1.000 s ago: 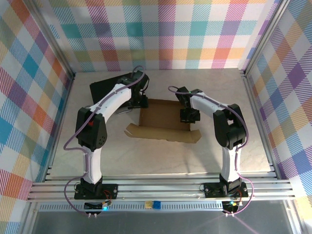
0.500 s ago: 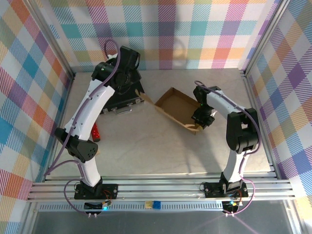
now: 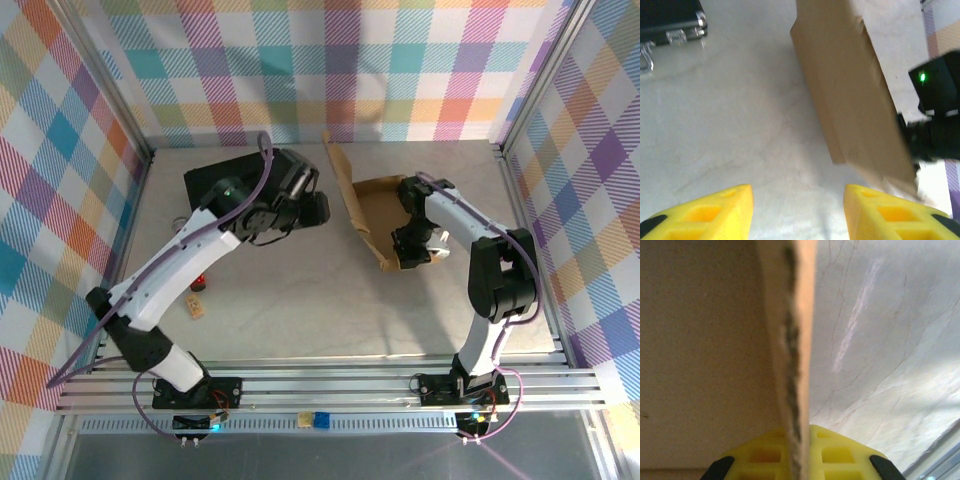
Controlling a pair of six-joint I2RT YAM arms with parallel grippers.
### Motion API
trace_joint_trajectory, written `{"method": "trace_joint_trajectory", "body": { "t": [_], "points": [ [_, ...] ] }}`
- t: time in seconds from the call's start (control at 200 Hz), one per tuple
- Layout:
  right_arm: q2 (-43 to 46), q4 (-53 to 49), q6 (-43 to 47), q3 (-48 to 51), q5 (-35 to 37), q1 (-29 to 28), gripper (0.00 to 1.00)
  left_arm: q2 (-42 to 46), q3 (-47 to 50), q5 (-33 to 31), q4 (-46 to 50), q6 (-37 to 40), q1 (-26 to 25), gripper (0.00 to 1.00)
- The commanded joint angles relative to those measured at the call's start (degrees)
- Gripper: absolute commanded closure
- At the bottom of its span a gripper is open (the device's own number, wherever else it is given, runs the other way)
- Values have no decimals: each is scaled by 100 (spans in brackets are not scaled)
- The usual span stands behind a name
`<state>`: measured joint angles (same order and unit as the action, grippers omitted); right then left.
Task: Fold the paper box
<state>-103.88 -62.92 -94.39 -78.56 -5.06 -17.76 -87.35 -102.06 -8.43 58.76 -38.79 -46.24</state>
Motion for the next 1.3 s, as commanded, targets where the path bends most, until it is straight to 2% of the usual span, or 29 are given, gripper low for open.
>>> {"method": "trace_joint_trajectory", "body": {
  "t": [0.0,0.13,0.195,0.275,0.36,0.55,0.645,0.84,1.025,1.165,1.295],
  "points": [
    [-28,244,-1013,111,-294,-58,100,269,199,306,-371,37,-275,45],
    [-177,305,-1405,-104,-191,-124,100,-103,-142,-129,-4,-527,-783,35],
    [-214,374,-1664,-101,-188,-164,100,-407,-392,-358,322,-947,-927,34],
    [-281,471,-1910,-87,-180,-202,100,-848,-1034,-825,899,-1360,-1105,31],
    [-340,658,-2103,-28,-196,-239,100,-1224,-1673,-1092,1117,-1547,-1274,27],
    [-462,895,-2254,-20,-219,-306,100,-1816,-2368,-1049,1811,-2840,-1311,29],
    [-484,969,-2311,23,-241,-346,100,-2104,-2590,-939,1914,-3230,-1309,28],
    [-433,1245,-2382,232,-258,-393,100,-2660,-2914,-638,1660,-3425,-1104,26],
    [-398,1364,-2411,366,-311,-413,100,-3188,-3299,-628,1742,-3329,-951,32],
    [-397,1403,-2402,397,-355,-421,100,-3294,-3085,-610,1597,-3323,-939,44],
    [-381,1438,-2433,442,-355,-452,100,-3486,-3217,-905,1681,-3136,-923,57]
  ]
}}
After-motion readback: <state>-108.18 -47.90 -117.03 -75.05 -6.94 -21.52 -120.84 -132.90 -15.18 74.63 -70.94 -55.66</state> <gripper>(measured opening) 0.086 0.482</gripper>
